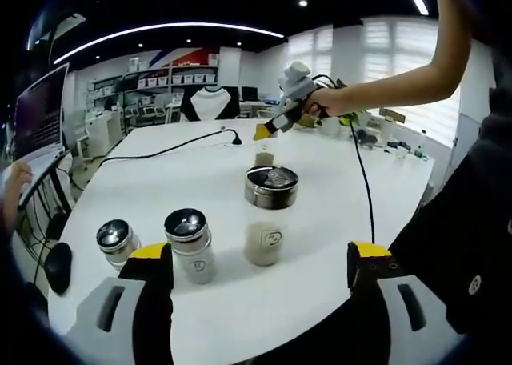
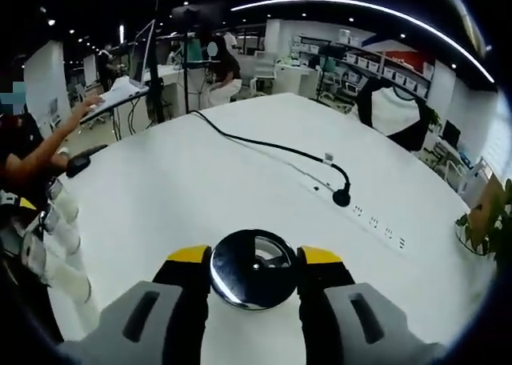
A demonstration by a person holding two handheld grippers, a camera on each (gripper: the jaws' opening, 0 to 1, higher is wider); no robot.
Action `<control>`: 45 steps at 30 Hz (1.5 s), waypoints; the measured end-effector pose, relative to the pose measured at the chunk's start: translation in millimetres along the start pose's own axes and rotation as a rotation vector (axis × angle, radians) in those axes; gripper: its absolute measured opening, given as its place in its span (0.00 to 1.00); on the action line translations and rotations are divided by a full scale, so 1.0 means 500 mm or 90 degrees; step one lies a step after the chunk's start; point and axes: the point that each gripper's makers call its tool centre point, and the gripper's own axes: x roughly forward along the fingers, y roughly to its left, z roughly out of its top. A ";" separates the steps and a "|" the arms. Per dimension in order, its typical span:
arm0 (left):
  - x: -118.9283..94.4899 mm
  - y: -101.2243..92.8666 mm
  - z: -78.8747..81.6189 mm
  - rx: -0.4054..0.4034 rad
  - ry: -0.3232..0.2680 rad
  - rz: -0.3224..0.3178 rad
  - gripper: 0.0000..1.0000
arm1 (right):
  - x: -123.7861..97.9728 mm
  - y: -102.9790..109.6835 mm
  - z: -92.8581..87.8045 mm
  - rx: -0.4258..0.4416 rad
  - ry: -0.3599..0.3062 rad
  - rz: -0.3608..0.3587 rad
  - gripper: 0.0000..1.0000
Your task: Rotate the seasoning bottle until the label or dispensing opening points toward the visible target arrow and the bottle remains upright within the marked orientation range
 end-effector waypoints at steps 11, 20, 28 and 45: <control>-0.007 -0.002 -0.008 0.010 0.004 -0.022 0.95 | -0.032 0.029 -0.009 -0.002 -0.008 -0.003 0.39; -0.019 -0.001 -0.005 0.022 -0.004 -0.045 0.94 | -0.077 0.083 -0.033 0.013 -0.010 0.004 0.39; -0.023 -0.031 -0.009 0.035 -0.007 -0.094 0.93 | -0.132 0.156 -0.054 0.023 -0.006 0.012 0.39; -0.022 -0.117 -0.025 0.085 0.010 -0.247 0.85 | -0.220 0.301 -0.112 0.035 -0.004 0.024 0.38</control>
